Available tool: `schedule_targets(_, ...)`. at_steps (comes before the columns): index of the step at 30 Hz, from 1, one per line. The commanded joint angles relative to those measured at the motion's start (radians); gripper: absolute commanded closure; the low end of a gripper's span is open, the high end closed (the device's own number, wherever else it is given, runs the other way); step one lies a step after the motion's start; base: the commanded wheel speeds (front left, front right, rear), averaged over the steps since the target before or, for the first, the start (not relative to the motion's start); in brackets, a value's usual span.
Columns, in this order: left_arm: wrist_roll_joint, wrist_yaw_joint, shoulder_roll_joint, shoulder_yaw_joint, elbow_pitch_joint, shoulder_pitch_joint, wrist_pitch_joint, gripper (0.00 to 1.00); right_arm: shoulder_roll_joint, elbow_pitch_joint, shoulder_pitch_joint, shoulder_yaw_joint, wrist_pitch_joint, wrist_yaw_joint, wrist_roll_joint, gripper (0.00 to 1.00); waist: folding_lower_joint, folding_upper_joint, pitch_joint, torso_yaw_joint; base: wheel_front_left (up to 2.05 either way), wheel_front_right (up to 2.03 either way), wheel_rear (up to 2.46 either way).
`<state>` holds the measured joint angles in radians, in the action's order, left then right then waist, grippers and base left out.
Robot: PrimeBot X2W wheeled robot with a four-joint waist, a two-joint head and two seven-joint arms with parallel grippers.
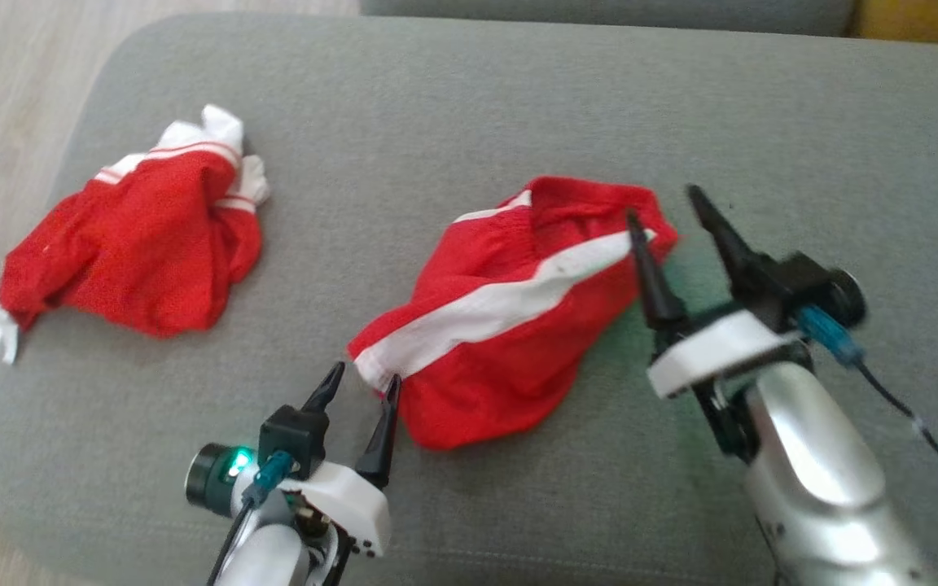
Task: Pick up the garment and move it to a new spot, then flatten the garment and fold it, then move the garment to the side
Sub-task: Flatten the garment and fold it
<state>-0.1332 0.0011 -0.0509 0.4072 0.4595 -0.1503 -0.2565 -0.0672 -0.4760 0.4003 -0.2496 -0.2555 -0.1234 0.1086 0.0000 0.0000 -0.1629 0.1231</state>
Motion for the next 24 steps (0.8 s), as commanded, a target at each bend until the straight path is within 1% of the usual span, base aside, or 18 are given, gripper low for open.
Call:
schedule_targets(1,0.002,0.009,-0.001,-0.025,-0.036,-0.024,-0.005,0.0,-0.002,-0.015,0.088,-0.071,-0.006,-0.007,0.036,0.0,0.0,0.0,-0.016,0.029,0.0,0.0,0.0)
schedule_targets(4,-0.018,0.019,0.0,0.005,-0.055,-0.028,-0.005,0.0,-0.012,-0.104,0.181,-0.164,0.014,-0.007,0.126,0.0,0.0,0.0,-0.031,0.059,0.0,0.0,0.0)
schedule_targets(8,-0.048,0.038,0.0,0.041,-0.07,-0.04,-0.005,0.0,-0.024,-0.205,0.276,-0.269,0.097,-0.007,0.259,0.0,0.0,0.0,-0.049,0.097,0.0,0.0,0.0)
schedule_targets(9,-0.048,0.038,0.0,0.041,-0.07,-0.04,-0.005,0.0,-0.024,-0.205,0.276,-0.269,0.097,-0.007,0.259,0.0,0.0,0.0,-0.049,0.097,0.0,0.0,0.0)
schedule_targets(11,-0.06,0.047,0.0,0.056,-0.073,-0.047,-0.005,0.0,-0.027,-0.251,0.303,-0.295,0.143,-0.007,0.335,0.0,0.0,0.0,-0.054,0.116,0.0,0.0,0.0)
schedule_targets(12,-0.066,0.052,0.0,0.062,-0.076,-0.05,-0.005,0.0,-0.035,-0.276,0.316,-0.319,0.175,-0.007,0.355,0.0,0.0,0.0,-0.057,0.125,0.0,0.0,0.0)
schedule_targets(15,-0.08,0.063,0.001,0.077,-0.084,-0.056,-0.005,0.0,-0.049,-0.325,0.335,-0.361,0.227,-0.007,0.424,0.0,0.0,0.0,-0.062,0.144,0.0,0.0,0.0)
schedule_targets(18,-0.09,0.072,0.001,0.083,-0.089,-0.058,-0.005,0.0,-0.057,-0.343,0.327,-0.39,0.256,-0.007,0.494,0.0,0.0,0.0,-0.064,0.152,0.0,0.0,0.0)
schedule_targets(21,-0.094,0.077,0.001,0.083,-0.091,-0.057,-0.005,0.0,-0.066,-0.331,0.309,-0.428,0.267,-0.007,0.555,0.0,0.0,0.0,-0.065,0.15,0.0,0.0,0.0)
schedule_targets(22,-0.094,0.078,0.001,0.081,-0.091,-0.056,-0.005,0.0,-0.067,-0.323,0.305,-0.44,0.267,-0.007,0.576,0.08,0.0,0.0,-0.065,0.148,0.0,0.0,0.0)
schedule_targets(24,-0.094,0.078,0.001,0.079,-0.091,-0.055,-0.005,0.0,-0.074,-0.304,0.306,-0.467,0.259,-0.007,0.606,1.0,0.0,0.0,-0.064,0.144,0.0,0.0,0.0)
